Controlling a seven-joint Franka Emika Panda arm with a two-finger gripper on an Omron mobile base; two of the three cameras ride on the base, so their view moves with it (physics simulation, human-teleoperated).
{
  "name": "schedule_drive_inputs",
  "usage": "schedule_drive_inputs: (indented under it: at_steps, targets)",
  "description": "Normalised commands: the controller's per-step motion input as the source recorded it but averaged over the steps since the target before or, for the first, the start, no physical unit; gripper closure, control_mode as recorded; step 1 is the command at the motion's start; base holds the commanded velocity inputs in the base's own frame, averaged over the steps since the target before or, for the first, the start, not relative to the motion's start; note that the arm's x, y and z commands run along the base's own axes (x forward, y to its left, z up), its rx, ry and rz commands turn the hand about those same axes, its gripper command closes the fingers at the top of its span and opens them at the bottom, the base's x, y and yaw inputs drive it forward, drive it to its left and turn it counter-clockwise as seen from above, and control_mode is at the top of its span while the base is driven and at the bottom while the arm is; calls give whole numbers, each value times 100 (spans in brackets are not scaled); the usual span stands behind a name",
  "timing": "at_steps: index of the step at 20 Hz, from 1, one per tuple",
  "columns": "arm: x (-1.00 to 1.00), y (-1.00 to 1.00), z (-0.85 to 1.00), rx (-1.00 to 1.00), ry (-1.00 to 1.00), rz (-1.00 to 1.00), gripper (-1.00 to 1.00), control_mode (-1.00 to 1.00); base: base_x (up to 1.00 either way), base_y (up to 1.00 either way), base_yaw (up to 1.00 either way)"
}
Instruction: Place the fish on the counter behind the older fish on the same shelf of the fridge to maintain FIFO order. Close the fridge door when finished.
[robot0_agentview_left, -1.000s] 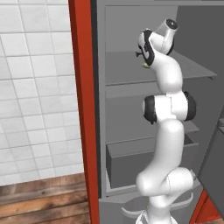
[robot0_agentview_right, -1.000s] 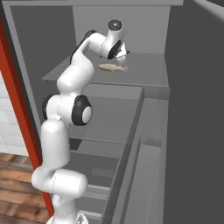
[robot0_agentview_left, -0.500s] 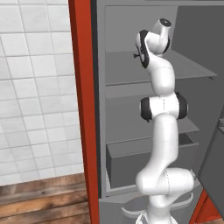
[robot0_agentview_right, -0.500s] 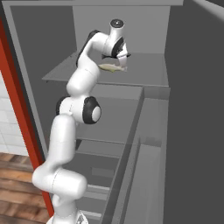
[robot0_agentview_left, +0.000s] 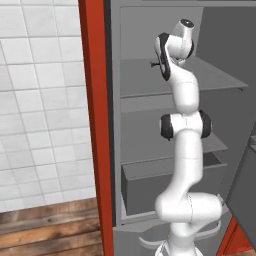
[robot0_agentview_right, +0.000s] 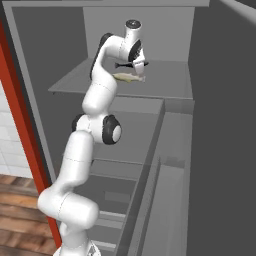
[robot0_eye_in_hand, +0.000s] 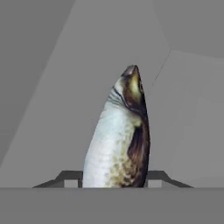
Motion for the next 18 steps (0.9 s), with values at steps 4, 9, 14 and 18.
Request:
schedule_drive_inputs:
  at_steps: [4,9,14,18]
  targets:
    - [-5,0,-44,0,-19,0,-100,-100,0,0,0]
    - [-23,0,-23,0,-22,0,-100,-100,0,0,0]
    - [-47,5,-22,0,-32,0,-100,-100,0,0,0]
    - [-13,13,-21,0,-26,0,-100,-100,0,0,0]
